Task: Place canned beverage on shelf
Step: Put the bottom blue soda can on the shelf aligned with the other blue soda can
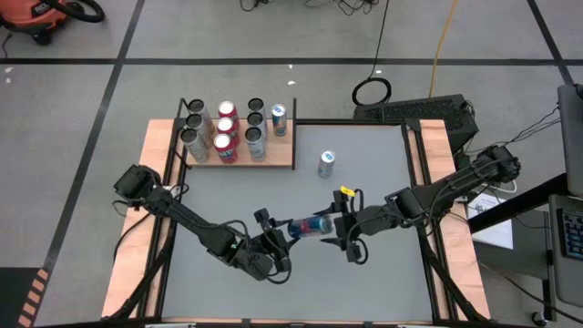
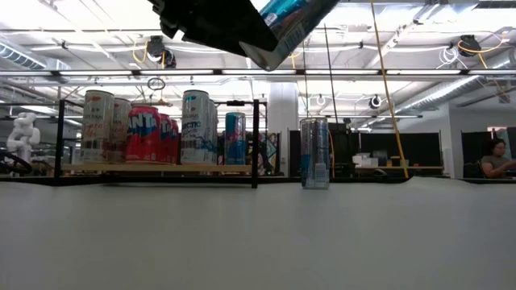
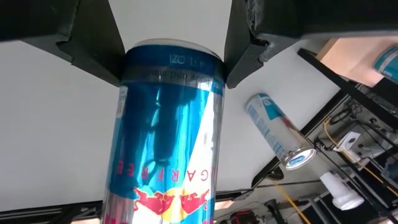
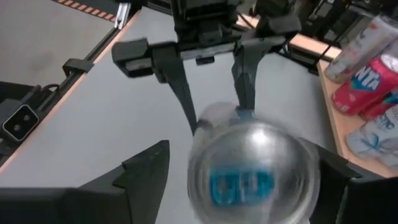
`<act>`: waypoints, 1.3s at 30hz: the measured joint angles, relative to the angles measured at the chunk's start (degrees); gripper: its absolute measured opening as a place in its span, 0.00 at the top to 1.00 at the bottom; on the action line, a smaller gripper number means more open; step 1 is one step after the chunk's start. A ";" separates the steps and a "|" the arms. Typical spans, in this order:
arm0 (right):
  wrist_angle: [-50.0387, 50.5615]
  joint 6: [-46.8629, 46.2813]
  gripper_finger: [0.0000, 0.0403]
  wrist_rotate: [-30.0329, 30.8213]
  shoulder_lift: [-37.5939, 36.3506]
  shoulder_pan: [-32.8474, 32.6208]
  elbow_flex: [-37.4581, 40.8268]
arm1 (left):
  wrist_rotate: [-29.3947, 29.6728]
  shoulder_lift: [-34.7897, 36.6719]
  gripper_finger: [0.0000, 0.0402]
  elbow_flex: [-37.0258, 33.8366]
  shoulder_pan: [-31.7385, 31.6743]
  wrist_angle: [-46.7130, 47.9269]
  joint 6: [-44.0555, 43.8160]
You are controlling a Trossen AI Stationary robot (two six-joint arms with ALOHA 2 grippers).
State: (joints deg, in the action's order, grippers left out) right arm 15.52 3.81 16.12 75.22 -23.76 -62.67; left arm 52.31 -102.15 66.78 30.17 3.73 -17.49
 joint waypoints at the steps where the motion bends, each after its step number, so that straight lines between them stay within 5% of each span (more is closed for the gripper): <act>1: -0.32 0.26 0.33 -0.09 0.00 0.11 0.00 | -0.02 0.00 0.45 -0.01 0.00 0.02 0.01; 23: 1.78 2.32 0.57 -1.91 -0.02 1.38 0.00 | -0.75 0.00 0.45 -0.01 0.04 0.01 -0.45; 34: 11.09 14.75 0.56 -3.50 0.15 1.74 -3.90 | 2.12 0.17 0.17 0.10 1.86 -0.69 -1.84; 39: 17.17 19.73 0.56 -3.32 0.04 2.50 -7.78 | 7.14 0.17 0.14 0.10 3.95 -0.42 -1.49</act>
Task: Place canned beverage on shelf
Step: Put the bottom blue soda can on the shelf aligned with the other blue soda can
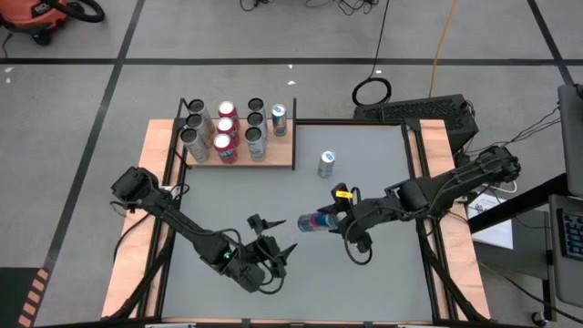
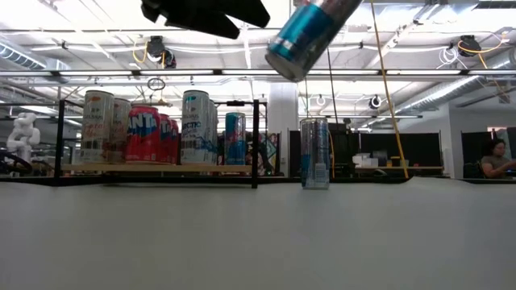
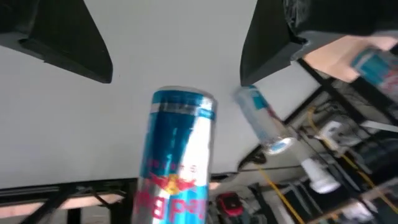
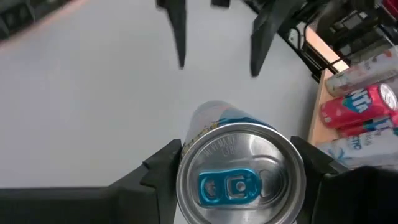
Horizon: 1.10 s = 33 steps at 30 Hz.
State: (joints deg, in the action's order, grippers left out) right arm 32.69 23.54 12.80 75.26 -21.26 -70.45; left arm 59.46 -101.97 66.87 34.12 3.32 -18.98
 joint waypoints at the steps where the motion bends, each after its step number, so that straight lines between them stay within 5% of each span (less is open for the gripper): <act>1: 1.04 1.79 0.56 -0.10 0.00 0.18 -0.53 | 1.02 0.00 0.14 0.00 0.17 0.02 0.10; 14: 4.25 27.56 0.57 -0.94 0.00 3.78 -3.96 | -6.06 3.26 0.13 0.00 -5.55 -3.54 7.75; 33: 5.18 26.58 0.57 -0.99 -0.02 4.43 -3.96 | -2.93 0.81 0.13 0.00 -8.33 -5.80 10.80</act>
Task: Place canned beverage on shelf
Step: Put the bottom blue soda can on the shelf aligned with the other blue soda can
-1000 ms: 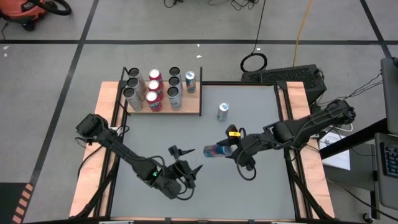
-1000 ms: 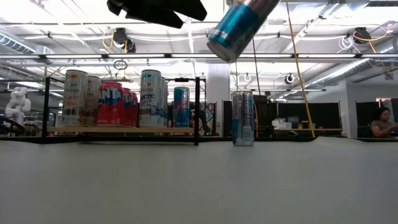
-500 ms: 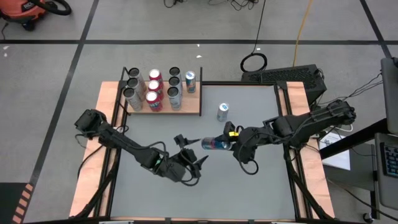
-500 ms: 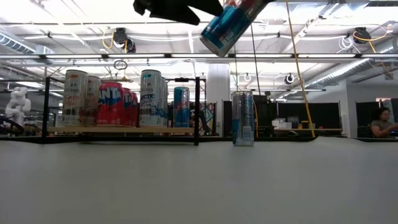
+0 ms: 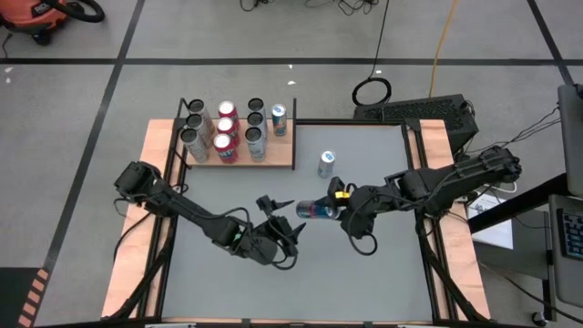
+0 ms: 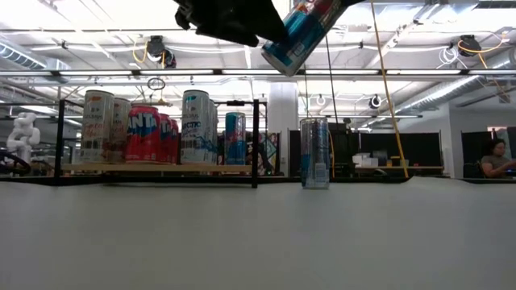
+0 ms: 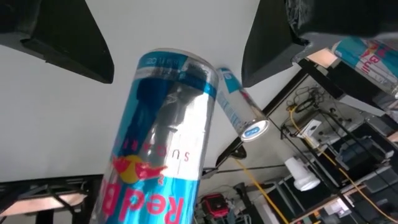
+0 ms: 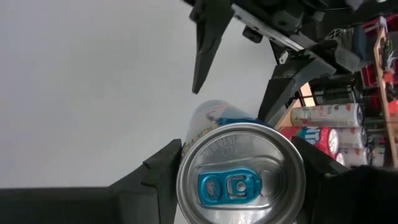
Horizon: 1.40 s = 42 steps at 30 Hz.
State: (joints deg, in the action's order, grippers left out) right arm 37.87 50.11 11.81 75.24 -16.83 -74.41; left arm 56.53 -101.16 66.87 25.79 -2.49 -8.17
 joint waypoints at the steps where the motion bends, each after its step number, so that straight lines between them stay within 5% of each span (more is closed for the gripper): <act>1: 0.02 -0.89 0.57 0.01 0.00 0.02 0.00 | 0.00 -0.05 0.13 0.00 -0.01 0.05 -0.02; 28: -3.76 -5.13 0.57 -4.29 0.00 0.41 0.00 | 2.11 -2.72 0.14 -0.02 -0.98 -4.88 1.21; 42: -4.81 -6.15 0.54 -4.69 -0.02 1.15 0.00 | 2.12 -2.72 0.45 -0.04 -0.23 -7.01 3.14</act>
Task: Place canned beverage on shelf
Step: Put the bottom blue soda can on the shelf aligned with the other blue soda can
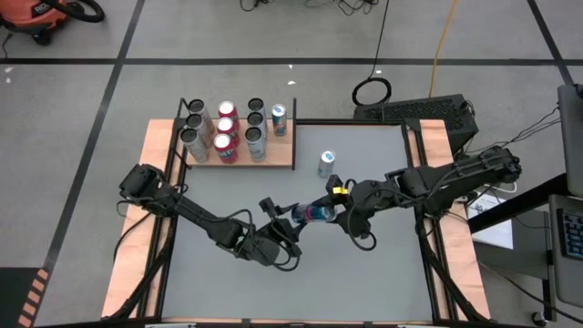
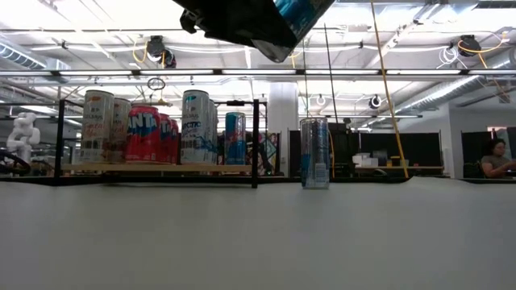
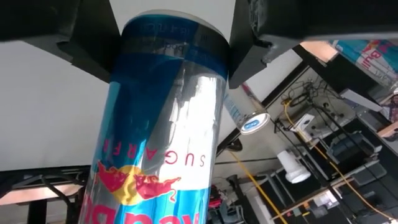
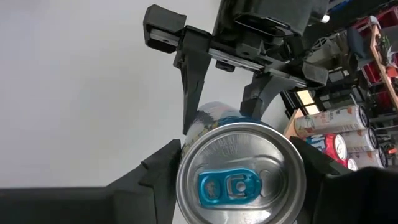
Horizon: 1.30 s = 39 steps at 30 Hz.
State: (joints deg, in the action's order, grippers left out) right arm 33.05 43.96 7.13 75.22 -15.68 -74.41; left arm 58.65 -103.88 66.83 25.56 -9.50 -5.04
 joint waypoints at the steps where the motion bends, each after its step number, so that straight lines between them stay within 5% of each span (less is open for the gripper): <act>1: -0.04 -0.27 0.54 0.01 0.00 0.00 0.00 | -0.02 0.00 0.45 0.00 0.00 -0.04 0.00; 7: 0.50 -7.92 0.51 0.90 0.00 -0.02 0.00 | -0.01 0.00 0.42 0.00 0.52 -0.29 -0.64; 21: 0.44 -42.18 0.27 1.23 -0.15 -0.55 1.69 | 7.85 0.00 0.43 0.00 3.60 -0.36 -0.59; 25: -10.66 -49.34 0.27 1.10 -0.74 -0.96 9.32 | 13.96 0.00 0.44 0.00 4.33 -0.46 -3.48; 32: -41.15 -54.09 0.30 13.88 -2.49 -2.82 23.56 | 18.73 0.00 0.44 0.00 4.55 -0.31 -9.98; 39: -44.16 -58.94 0.30 15.31 -2.64 -2.86 24.73 | 19.56 -0.60 0.44 0.00 4.61 0.05 -11.20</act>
State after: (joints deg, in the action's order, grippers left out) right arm -11.10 -14.98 22.44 72.58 -18.55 -49.68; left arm 78.22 -104.48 66.83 30.17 -9.45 -16.23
